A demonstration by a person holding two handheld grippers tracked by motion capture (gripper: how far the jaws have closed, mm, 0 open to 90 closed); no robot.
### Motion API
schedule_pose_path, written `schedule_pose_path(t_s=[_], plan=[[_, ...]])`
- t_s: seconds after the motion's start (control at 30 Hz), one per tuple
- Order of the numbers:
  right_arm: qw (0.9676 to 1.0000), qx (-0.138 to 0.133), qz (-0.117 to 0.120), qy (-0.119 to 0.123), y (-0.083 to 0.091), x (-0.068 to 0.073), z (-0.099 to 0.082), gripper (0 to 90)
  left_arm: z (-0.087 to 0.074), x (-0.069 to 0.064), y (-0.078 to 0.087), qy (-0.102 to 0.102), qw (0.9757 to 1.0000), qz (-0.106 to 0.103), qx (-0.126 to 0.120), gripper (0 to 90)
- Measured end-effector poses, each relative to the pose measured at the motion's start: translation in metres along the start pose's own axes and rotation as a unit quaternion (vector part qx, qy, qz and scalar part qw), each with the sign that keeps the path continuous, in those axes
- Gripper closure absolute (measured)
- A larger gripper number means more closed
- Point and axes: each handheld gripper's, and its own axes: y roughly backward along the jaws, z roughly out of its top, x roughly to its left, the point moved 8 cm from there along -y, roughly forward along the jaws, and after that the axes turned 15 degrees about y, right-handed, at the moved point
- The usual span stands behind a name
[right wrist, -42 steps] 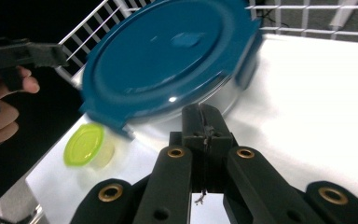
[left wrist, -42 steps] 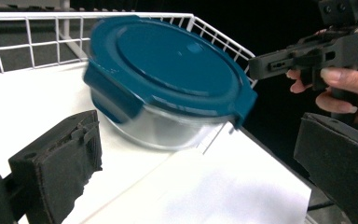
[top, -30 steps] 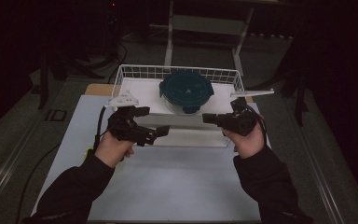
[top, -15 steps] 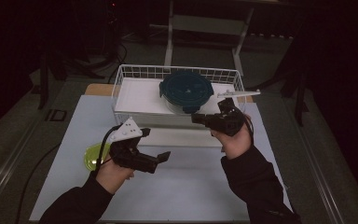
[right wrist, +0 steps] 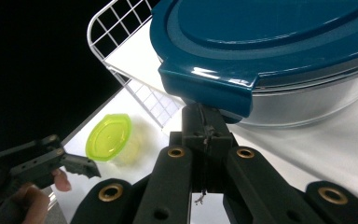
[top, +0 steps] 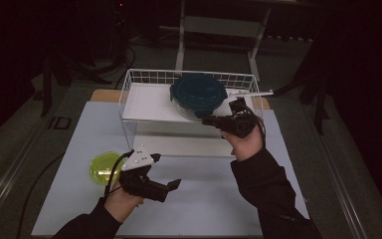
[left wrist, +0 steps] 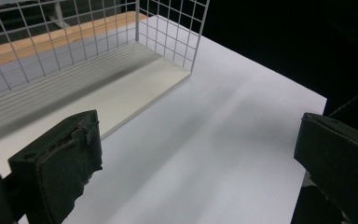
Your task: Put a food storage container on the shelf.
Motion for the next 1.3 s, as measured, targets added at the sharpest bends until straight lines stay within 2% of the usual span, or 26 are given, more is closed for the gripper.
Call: schedule_pose_path(t_s=[0.17, 0.2, 0.37, 0.43, 0.5, 0.57, 0.67, 0.73, 0.77, 0.8, 0.87, 0.9, 0.93, 0.97, 1.0, 1.03, 1.1, 1.13, 1.17, 1.2, 1.3], plan=[[1.0000, -0.001, -0.004, -0.005, -0.004, -0.005, 0.004, 90.0, -0.002, 0.001, -0.001, 0.001, 1.0000, 0.005, -0.005, 0.3], [1.0000, -0.002, -0.003, -0.008, -0.006, -0.007, 0.006, 90.0, -0.004, 0.001, -0.002, -0.005, 1.0000, 0.008, 0.000, 0.3], [0.9999, -0.002, -0.008, -0.012, -0.010, -0.011, 0.009, 90.0, -0.009, -0.001, -0.003, -0.005, 1.0000, 0.000, 0.003, 0.3], [0.9999, -0.001, -0.001, -0.015, -0.012, -0.011, 0.010, 90.0, -0.010, -0.001, -0.004, -0.007, 0.9999, 0.004, 0.007, 0.3], [0.9999, 0.001, -0.004, -0.010, -0.013, -0.010, 0.011, 89.9, -0.011, -0.003, -0.004, -0.012, 0.9999, 0.002, 0.005, 0.3], [0.9999, -0.001, -0.004, -0.009, -0.014, -0.008, 0.010, 89.9, -0.012, -0.006, -0.004, -0.025, 0.9996, 0.005, 0.005, 0.3], [1.0000, -0.003, 0.002, -0.009, -0.012, -0.006, 0.008, 88.3, -0.013, -0.010, -0.004, -0.031, 0.9995, -0.004, 0.001, 0.4], [1.0000, -0.006, 0.001, -0.002, -0.009, -0.003, 0.006, 82.4, -0.013, -0.012, -0.004, -0.033, 0.9993, -0.017, 0.005, 0.4], [1.0000, -0.006, 0.001, -0.002, -0.009, -0.003, 0.006, 82.4, -0.013, -0.012, -0.004, -0.035, 0.9991, -0.023, 0.006, 0.4], [1.0000, -0.006, -0.002, 0.002, -0.008, -0.002, 0.004, 79.8, -0.014, -0.012, -0.004, -0.036, 0.9990, -0.024, 0.009, 0.4], [0.9999, -0.009, 0.001, 0.013, -0.003, 0.003, -0.002, 68.4, -0.015, -0.010, -0.002, -0.036, 0.9992, -0.017, 0.009, 0.4], [0.9999, -0.009, 0.001, 0.013, -0.003, 0.003, -0.002, 68.4, -0.015, -0.010, -0.002, -0.036, 0.9992, -0.017, 0.009, 0.4], [0.9997, -0.013, -0.004, 0.021, 0.002, 0.006, -0.007, 58.6, -0.015, -0.011, 0.000, -0.032, 0.9992, -0.023, 0.007, 0.4], [0.9997, -0.013, -0.004, 0.021, 0.002, 0.006, -0.007, 58.6, -0.015, -0.011, 0.000, -0.032, 0.9992, -0.023, 0.007, 0.4], [0.9996, -0.017, -0.002, 0.023, 0.005, 0.008, -0.011, 51.3, -0.015, -0.012, 0.001, -0.027, 0.9992, -0.028, 0.008, 0.4], [0.9996, -0.017, -0.002, 0.023, 0.005, 0.008, -0.011, 51.3, -0.014, -0.013, 0.003, -0.020, 0.9992, -0.034, 0.007, 0.4], [0.9994, -0.020, 0.002, 0.028, 0.008, 0.012, -0.016, 40.6, -0.013, -0.014, 0.005, -0.014, 0.9989, -0.045, 0.004, 0.4], [0.9990, -0.024, 0.000, 0.037, 0.010, 0.016, -0.021, 32.2, -0.011, -0.016, 0.008, -0.010, 0.9983, -0.058, -0.002, 0.4], [0.9990, -0.024, 0.000, 0.037, 0.010, 0.016, -0.021, 32.2, -0.011, -0.016, 0.008, -0.010, 0.9983, -0.058, -0.002, 0.4], [0.9983, -0.027, 0.008, 0.051, 0.013, 0.022, -0.027, 22.2, -0.011, -0.016, 0.009, -0.010, 0.9980, -0.062, -0.002, 0.4], [0.9975, -0.033, 0.016, 0.060, 0.016, 0.027, -0.031, 17.0, -0.011, -0.017, 0.012, -0.018, 0.9978, -0.064, 0.005, 0.4]])
